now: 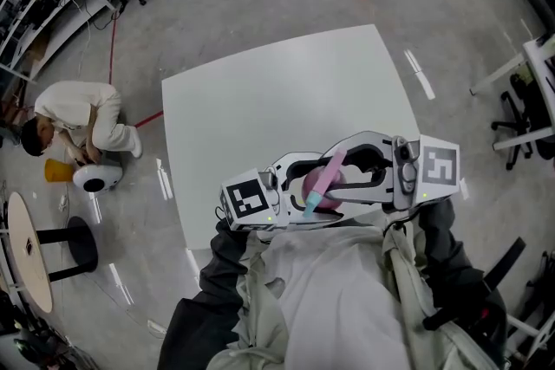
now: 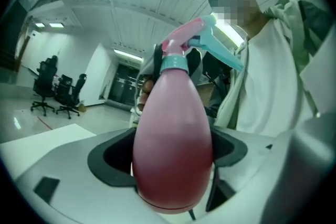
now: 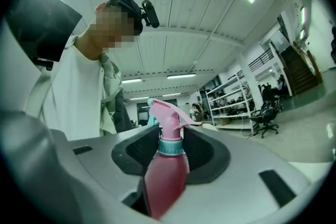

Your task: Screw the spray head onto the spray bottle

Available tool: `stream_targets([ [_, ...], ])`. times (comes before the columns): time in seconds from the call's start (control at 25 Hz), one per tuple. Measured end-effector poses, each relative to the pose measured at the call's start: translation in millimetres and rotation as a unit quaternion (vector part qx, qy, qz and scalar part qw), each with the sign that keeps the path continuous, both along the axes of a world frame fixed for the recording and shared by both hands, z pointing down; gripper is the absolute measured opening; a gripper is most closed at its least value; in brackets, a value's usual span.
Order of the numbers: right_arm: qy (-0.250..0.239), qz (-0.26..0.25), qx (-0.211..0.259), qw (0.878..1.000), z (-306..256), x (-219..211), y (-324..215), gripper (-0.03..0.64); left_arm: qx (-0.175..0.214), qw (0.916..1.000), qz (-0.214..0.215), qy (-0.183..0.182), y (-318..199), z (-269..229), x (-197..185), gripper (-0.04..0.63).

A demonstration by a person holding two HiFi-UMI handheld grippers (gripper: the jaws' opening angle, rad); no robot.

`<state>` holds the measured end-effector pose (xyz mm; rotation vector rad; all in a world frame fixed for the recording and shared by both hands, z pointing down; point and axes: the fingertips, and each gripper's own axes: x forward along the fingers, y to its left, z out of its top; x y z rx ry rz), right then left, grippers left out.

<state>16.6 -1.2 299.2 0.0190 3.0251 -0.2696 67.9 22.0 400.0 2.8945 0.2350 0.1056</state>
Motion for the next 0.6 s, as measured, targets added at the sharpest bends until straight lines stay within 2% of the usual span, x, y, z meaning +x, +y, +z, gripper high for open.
stream_targets([
  [0.12,0.035,0.108,0.013,0.993,8,2,-30,0.135,0.018,0.9952,-0.095,-0.014,-34,6,-10,0.426],
  [0.2,0.066,0.193,0.021,0.979,16,2,-49,0.135,0.037,0.9850,-0.163,-0.040,-55,14,-14,0.426],
  [0.28,0.084,0.280,0.019,0.956,22,3,-63,0.133,0.059,0.9685,-0.232,-0.070,-73,22,-15,0.426],
  [0.36,0.097,0.362,0.013,0.927,28,6,-73,0.133,0.075,0.9472,-0.295,-0.102,-87,30,-15,0.426],
  [0.4,0.100,0.391,0.010,0.915,31,7,-75,0.133,0.076,0.9380,-0.319,-0.113,-91,33,-15,0.426],
  [0.44,0.098,0.407,0.012,0.908,32,8,-76,0.133,0.070,0.9333,-0.333,-0.114,-92,35,-14,0.426],
  [0.48,0.093,0.407,0.020,0.909,31,6,-75,0.133,0.059,0.9345,-0.335,-0.105,-91,34,-12,0.426],
  [0.52,0.085,0.393,0.032,0.915,28,3,-72,0.134,0.045,0.9402,-0.326,-0.087,-88,32,-10,0.426],
  [0.6,0.070,0.340,0.048,0.937,23,-3,-60,0.136,0.033,0.9564,-0.287,-0.046,-76,23,-8,0.426],
])
